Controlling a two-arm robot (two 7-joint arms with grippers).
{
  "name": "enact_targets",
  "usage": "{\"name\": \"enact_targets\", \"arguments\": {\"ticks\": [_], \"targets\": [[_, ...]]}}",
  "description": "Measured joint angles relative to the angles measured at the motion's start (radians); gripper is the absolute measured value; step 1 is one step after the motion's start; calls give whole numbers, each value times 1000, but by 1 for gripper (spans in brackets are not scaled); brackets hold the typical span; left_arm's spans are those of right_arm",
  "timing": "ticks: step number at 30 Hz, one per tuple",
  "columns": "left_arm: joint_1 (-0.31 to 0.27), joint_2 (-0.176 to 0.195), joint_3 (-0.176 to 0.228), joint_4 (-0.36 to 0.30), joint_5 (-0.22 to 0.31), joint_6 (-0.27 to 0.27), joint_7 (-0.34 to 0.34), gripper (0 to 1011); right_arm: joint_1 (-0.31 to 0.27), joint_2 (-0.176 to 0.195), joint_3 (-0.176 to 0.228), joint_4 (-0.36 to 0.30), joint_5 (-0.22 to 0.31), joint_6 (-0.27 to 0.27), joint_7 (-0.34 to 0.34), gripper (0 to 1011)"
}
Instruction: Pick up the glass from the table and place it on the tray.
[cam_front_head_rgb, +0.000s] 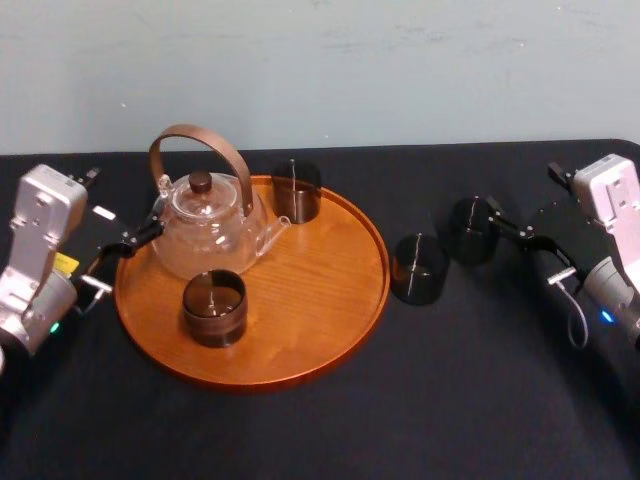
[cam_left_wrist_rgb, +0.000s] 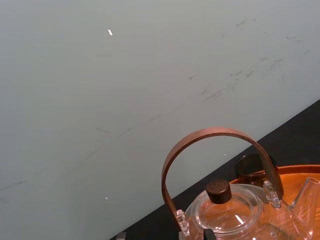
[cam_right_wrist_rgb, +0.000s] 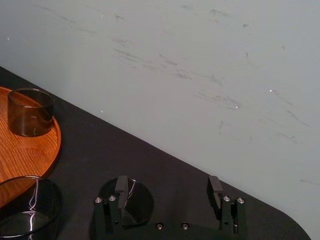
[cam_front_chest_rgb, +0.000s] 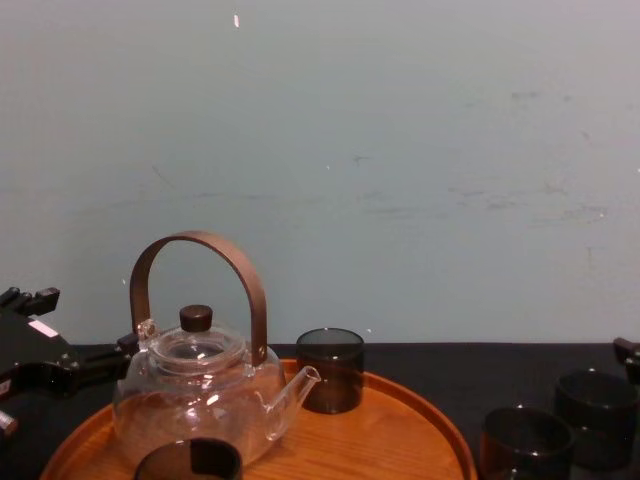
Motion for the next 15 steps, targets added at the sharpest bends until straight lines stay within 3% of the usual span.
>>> {"name": "enact_targets", "arguments": {"ticks": [15], "targets": [[0, 0, 0, 0, 0, 0, 0, 1001, 0, 0, 0, 0, 0, 0, 0, 1010]]}}
